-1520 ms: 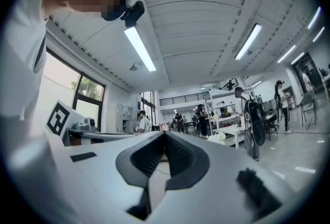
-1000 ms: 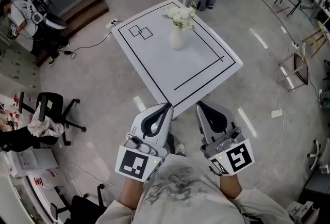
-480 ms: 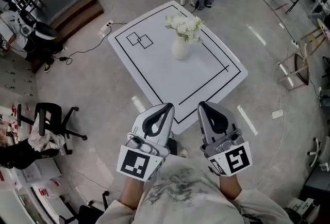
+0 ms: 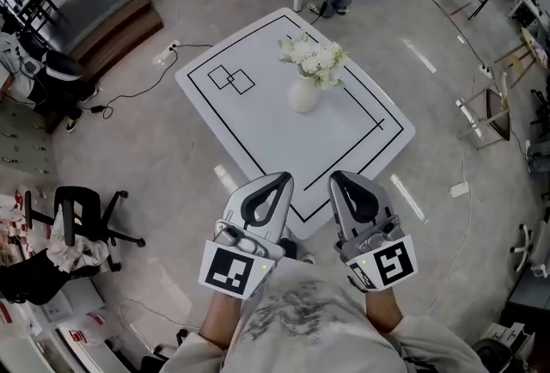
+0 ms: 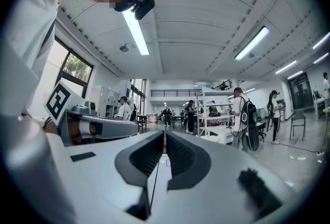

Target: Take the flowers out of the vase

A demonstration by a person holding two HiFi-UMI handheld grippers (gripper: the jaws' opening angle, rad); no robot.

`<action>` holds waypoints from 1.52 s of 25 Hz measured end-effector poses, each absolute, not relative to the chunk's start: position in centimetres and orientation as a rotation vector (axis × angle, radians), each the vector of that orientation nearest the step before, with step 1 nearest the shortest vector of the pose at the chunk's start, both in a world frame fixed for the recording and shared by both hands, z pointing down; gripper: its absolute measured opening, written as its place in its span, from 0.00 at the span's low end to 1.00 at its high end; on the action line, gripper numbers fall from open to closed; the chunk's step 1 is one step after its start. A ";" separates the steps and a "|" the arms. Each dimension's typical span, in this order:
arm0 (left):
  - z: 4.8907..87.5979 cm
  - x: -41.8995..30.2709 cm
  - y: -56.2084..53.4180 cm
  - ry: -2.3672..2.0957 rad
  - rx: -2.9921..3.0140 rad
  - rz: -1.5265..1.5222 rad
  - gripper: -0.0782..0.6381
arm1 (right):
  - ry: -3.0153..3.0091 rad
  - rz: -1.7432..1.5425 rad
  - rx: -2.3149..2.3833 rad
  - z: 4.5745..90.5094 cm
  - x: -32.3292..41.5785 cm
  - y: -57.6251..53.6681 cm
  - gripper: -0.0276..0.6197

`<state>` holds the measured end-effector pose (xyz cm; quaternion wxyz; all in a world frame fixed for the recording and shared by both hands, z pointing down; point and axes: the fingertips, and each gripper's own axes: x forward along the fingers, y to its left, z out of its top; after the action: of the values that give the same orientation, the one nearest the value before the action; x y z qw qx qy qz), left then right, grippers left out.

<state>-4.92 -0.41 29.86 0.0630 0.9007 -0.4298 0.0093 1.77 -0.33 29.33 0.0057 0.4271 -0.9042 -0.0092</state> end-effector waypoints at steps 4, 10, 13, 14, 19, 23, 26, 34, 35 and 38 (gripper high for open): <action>30.1 -5.5 -1.9 -1.264 2.736 0.016 0.12 | -2.795 -0.026 1.364 29.7 1.2 -1.5 0.07; 30.3 -5.9 -3.8 -1.232 2.747 0.000 0.12 | -2.743 -0.016 1.400 30.1 1.2 -2.6 0.07; 30.6 -6.0 -4.7 -1.224 2.751 0.002 0.12 | -2.726 -0.016 1.411 30.2 1.3 -3.2 0.07; 30.6 -6.0 -4.9 -1.226 2.756 -0.002 0.12 | -2.724 -0.014 1.413 30.3 1.4 -3.4 0.07; 30.8 -5.6 -6.4 -1.236 2.764 -0.011 0.12 | -2.730 -0.003 1.399 30.6 1.7 -4.5 0.07; 31.5 -5.3 -7.9 -1.262 2.732 0.010 0.12 | -2.751 0.002 1.368 30.9 2.0 -6.0 0.07; 31.9 -4.8 -9.2 -1.281 2.718 0.024 0.12 | -2.765 0.013 1.341 31.2 2.4 -7.4 0.07; 33.9 -3.6 -12.4 -1.292 2.680 0.064 0.12 | -2.768 0.055 1.309 32.4 3.5 -10.6 0.07; 34.2 -3.4 -12.7 -1.292 2.675 0.068 0.12 | -2.767 0.062 1.309 32.5 3.7 -10.9 0.07; 35.0 -3.1 -13.6 -1.292 2.664 0.080 0.12 | -2.762 0.079 1.309 33.0 4.2 -11.6 0.07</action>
<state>-3.12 -13.62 35.03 0.0898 0.8958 -0.4344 0.0268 4.15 -11.59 32.99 0.0421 0.4277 -0.9026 0.0257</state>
